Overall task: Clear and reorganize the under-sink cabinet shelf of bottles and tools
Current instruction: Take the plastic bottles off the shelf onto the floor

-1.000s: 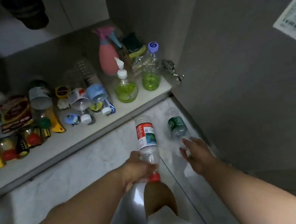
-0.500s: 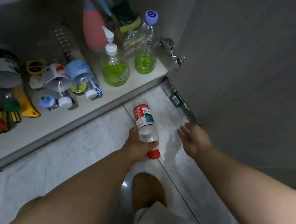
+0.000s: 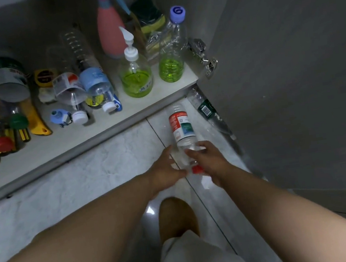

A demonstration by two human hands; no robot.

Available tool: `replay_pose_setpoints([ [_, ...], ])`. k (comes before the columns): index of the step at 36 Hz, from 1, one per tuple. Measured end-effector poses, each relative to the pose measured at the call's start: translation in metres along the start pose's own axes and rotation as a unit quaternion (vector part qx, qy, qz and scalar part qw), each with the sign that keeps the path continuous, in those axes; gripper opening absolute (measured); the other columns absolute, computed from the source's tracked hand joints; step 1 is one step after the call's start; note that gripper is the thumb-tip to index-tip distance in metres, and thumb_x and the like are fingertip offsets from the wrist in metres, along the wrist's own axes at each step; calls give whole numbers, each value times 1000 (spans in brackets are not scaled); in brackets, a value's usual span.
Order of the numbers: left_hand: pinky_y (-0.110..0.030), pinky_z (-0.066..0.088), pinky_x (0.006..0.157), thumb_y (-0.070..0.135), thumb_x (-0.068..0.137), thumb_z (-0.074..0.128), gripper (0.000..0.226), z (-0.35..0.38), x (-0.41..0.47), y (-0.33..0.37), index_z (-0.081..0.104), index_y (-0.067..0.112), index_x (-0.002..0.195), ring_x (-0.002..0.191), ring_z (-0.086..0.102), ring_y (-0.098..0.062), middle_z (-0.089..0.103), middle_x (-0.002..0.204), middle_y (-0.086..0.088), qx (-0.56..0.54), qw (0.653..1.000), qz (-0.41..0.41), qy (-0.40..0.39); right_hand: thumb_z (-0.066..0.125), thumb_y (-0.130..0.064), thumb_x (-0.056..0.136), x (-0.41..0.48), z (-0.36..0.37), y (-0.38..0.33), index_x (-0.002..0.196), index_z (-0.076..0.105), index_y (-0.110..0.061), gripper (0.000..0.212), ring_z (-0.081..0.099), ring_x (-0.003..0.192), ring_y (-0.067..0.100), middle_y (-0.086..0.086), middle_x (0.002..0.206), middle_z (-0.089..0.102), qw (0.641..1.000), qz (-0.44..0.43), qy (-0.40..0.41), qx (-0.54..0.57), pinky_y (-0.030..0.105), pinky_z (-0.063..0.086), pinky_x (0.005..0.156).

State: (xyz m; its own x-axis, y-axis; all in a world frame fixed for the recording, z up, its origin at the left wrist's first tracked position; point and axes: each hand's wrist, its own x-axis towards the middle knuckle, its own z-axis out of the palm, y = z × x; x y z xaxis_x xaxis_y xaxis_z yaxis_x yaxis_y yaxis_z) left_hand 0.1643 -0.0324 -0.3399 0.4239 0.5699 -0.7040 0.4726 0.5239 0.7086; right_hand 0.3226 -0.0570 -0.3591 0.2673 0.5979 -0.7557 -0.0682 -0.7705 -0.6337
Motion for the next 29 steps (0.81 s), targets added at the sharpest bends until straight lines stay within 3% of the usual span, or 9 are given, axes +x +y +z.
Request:
replay_pose_setpoints([
  [3,-21,46,90,27,94,69,60,-25,-9,8,44,24,148,116,51,-14,49,140,-2,150,988,2,34,79,-27,84,17,-9,1,133,48,-17,58,64,109,30,10,126,60,987,-37,102,-116,47,57,91],
  [5,-19,41,89,29,97,65,44,-46,-16,13,54,21,139,113,54,-15,52,138,-5,227,972,18,51,79,-24,83,24,-15,-1,138,45,-10,66,59,119,29,12,134,56,974,-60,140,-167,44,50,103],
  [10,-26,47,95,23,97,62,33,-94,-37,21,60,21,130,110,60,-19,59,128,-4,331,941,21,71,64,-2,85,28,-11,-9,139,35,-8,62,47,128,37,21,144,37,933,-113,207,-273,41,44,104],
  [14,-29,51,93,20,96,62,30,-123,-62,26,62,22,125,108,61,-18,60,123,-1,363,927,23,86,60,-7,88,17,2,-15,144,28,-5,64,44,127,35,21,142,35,880,-143,220,-397,40,42,103],
  [18,-31,51,97,24,96,61,35,-149,-98,38,59,23,131,110,59,-16,58,127,-1,443,894,37,63,65,-9,88,-7,29,-29,142,34,-11,62,46,128,32,17,142,39,899,-182,177,-356,45,48,104],
  [23,-32,49,98,27,97,60,34,-189,-141,53,58,24,131,113,57,-16,56,127,1,520,851,43,63,63,-5,86,-34,63,-68,129,50,-9,45,50,117,30,14,130,46,860,-347,74,-366,38,46,96],
  [27,-22,47,90,25,95,62,31,-222,-154,50,62,24,126,108,59,-15,59,124,1,499,857,54,121,65,-14,88,-53,91,-106,128,48,-19,44,57,109,22,5,127,44,818,-397,-52,-412,36,49,94],
  [29,-25,50,88,21,92,63,31,-233,-147,43,62,23,123,103,60,-18,61,123,-2,466,868,59,159,66,-19,88,-57,107,-122,128,46,-23,45,60,100,19,2,124,43,804,-398,-86,-434,37,50,92],
])
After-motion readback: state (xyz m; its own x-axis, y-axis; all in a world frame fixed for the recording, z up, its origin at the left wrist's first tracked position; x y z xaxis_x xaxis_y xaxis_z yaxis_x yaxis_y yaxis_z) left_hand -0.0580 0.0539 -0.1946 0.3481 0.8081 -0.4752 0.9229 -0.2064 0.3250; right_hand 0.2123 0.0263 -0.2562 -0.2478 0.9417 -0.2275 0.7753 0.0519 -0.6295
